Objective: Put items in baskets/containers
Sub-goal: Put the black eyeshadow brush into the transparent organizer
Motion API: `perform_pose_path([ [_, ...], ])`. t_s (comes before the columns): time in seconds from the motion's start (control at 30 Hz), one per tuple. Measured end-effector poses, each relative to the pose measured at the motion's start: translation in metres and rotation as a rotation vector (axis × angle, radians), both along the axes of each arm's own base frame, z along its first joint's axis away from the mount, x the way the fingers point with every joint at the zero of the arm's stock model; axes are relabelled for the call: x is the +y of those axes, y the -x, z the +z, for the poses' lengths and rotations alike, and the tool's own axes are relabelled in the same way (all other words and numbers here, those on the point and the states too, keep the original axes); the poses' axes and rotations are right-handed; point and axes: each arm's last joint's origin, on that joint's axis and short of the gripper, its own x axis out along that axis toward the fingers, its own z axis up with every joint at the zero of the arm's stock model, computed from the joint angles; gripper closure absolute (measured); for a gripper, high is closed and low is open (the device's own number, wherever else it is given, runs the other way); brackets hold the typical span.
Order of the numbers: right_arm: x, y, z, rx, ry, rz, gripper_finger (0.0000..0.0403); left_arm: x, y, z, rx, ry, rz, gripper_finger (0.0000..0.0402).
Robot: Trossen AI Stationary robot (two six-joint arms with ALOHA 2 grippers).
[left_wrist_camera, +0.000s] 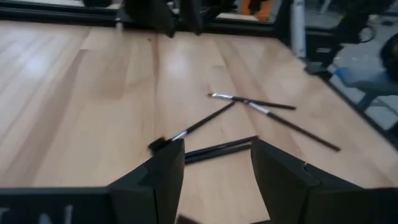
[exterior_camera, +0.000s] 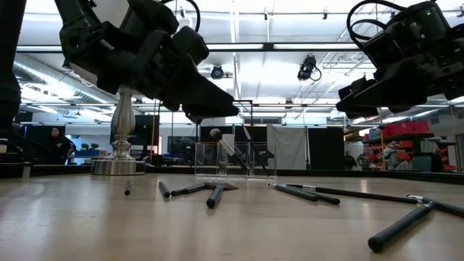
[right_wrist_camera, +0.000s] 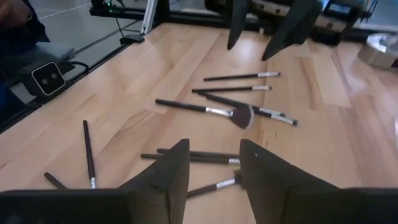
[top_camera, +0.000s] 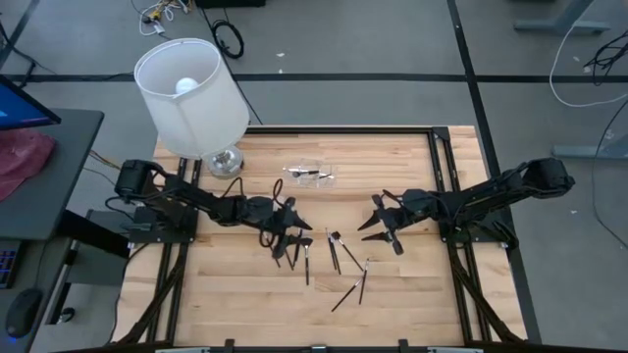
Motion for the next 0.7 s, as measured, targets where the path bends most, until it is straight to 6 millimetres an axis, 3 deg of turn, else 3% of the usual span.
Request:
perform_pose_path([
  [0.33,0.000,-0.002,0.003,-0.039,-0.002,0.000,0.0256,0.000,0.002,-0.005,0.056,-0.003,-0.006,0.0225],
  [0.57,0.000,-0.006,0.000,-0.052,-0.002,0.001,0.0256,0.000,0.012,-0.015,0.232,0.037,-0.105,0.0225],
  [0.7,0.000,-0.008,-0.007,-0.031,0.013,0.005,0.0256,0.001,0.020,-0.007,0.265,-0.003,-0.130,0.0225],
])
